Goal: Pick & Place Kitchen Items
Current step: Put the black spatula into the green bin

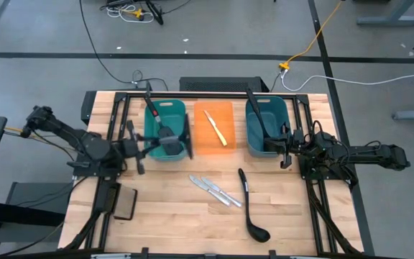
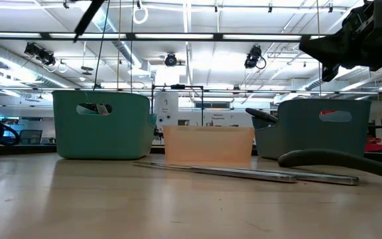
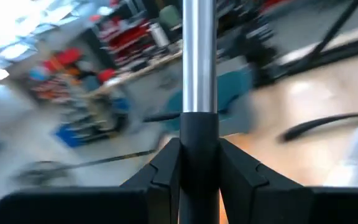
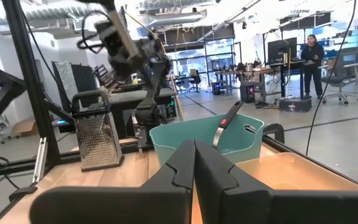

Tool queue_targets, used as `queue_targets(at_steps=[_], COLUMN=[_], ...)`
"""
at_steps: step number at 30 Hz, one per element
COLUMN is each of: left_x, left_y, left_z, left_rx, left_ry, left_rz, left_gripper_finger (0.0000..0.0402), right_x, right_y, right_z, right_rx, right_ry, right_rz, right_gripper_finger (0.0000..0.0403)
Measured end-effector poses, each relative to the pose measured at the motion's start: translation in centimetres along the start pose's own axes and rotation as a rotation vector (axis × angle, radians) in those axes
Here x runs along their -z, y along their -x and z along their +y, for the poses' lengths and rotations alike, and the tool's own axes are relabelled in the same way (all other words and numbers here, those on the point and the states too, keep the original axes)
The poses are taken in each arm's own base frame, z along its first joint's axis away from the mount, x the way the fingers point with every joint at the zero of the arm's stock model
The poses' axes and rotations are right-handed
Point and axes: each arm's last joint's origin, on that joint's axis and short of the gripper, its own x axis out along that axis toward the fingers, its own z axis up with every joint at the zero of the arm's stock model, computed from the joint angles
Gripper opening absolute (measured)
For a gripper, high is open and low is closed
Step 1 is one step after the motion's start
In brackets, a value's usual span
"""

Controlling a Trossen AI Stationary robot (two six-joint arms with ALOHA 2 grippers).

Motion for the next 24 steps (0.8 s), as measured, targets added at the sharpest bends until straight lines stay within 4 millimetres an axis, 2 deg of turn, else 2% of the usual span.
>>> queue_targets(at_steps=[3,6,13,17,24], left_x=[-1.7,-2.3,-1.0,0.0,1.4], left_y=[-1.5,-3.2,-7.0,-8.1,-7.8], left_z=[1.5,3.3,7.5,9.5,11.9], left_rx=[-0.149,-0.284,-0.425,-0.462,-0.419], left_ry=[-0.116,-0.244,-0.563,-0.705,-1.01], left_rz=[0.102,0.25,0.564,0.733,0.997], left_gripper_finger=[0.0081,0.0081,0.0081,0.0081,0.0081], right_x=[0.0,0.1,0.2,0.2,0.3], right_y=[0.0,0.0,0.0,0.0,0.0], right_z=[0.0,0.0,0.0,0.0,0.0], right_rx=[0.0,0.001,0.002,0.002,0.003], right_ry=[0.0,0.0,0.008,0.009,0.028], right_rz=[0.002,0.005,0.015,0.019,0.026], right_gripper_finger=[0.0011,0.0011,0.0011,0.0011,0.0011])
